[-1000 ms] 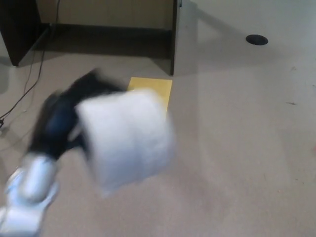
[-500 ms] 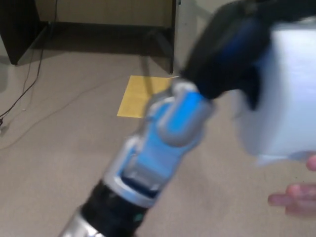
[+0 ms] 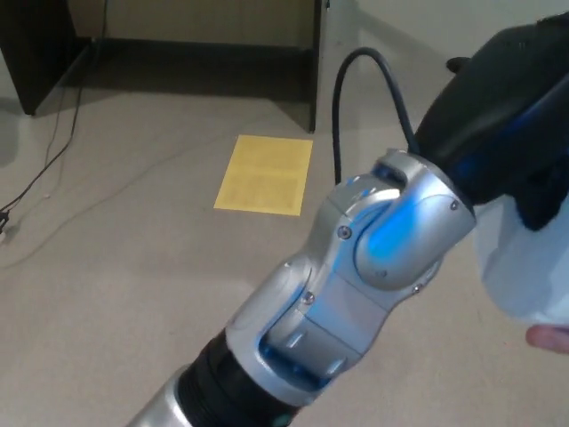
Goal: A person is holding a toilet paper roll and the robot extends its left hand to grab the roll by inserting its thumb into the gap in the middle and brings its hand down by its side. Then it extends its arm again to hand the toilet paper roll back to the person.
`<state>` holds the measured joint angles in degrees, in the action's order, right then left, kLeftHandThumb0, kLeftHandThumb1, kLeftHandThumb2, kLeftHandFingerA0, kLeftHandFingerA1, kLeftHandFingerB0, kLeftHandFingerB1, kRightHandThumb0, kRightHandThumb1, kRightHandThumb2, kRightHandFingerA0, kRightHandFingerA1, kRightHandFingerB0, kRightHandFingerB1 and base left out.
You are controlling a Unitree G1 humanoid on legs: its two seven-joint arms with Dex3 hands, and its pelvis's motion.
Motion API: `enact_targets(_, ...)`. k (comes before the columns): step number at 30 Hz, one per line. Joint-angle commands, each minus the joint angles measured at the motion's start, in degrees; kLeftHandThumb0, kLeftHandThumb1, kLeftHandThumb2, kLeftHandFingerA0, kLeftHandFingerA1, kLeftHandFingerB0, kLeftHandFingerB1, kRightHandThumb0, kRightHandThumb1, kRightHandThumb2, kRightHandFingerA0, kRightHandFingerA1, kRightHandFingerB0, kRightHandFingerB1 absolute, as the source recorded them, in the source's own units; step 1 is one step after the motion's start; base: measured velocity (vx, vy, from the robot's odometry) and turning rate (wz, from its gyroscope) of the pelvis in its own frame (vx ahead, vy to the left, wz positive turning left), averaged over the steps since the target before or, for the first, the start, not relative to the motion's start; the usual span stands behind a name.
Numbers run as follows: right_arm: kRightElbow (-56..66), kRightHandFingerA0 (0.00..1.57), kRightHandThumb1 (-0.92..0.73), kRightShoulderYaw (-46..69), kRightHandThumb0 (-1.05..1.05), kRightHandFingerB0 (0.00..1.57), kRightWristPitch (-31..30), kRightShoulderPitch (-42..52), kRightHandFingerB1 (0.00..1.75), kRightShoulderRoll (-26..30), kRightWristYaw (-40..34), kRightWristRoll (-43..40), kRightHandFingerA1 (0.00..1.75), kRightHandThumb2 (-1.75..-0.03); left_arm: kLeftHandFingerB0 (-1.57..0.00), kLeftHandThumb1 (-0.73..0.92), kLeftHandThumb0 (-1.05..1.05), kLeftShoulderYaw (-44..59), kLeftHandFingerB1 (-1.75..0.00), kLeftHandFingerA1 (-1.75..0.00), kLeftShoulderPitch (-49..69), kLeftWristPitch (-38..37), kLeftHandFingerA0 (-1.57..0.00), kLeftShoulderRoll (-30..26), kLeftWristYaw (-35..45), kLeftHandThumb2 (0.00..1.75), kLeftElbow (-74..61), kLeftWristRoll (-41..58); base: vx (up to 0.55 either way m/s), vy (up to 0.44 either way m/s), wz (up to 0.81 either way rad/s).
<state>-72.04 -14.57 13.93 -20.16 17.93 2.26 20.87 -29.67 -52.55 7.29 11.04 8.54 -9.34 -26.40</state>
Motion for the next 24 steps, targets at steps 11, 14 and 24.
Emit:
enact_targets(11, -0.2, 0.59, -0.53, -0.4, -0.44, 0.39, -0.3, 0.2, 0.54, 1.1, 0.8, 0.4, 0.66, -0.86, 0.00, 0.45, -0.79, 10.8, 0.00, 0.00, 0.1, 14.8, 0.00, -11.8, 19.1, 0.54, -13.0, 9.3, 0.00, 0.000, 0.00)
enact_targets(14, -0.4, 0.62, -0.66, -0.1, -0.39, 0.45, -0.4, 0.2, 0.41, 1.0, 1.4, 0.0, 0.54, -0.59, 0.00, 0.46, -0.81, 16.0, 0.00, 0.00, -1.5, 17.1, 0.00, -17.5, 25.0, 0.56, -15.2, 14.3, 0.00, 0.000, 0.00)
enact_targets(24, -0.4, 0.65, -0.66, -0.5, -0.37, 0.46, -0.1, 1.0, 0.42, 0.5, 0.5, 0.4, 0.62, -0.59, 0.00, 0.39, -0.64, 28.1, 0.00, -0.05, -0.5, 21.0, 0.00, -29.5, 34.9, 0.77, -17.7, 28.6, 0.00, 0.000, 0.00)
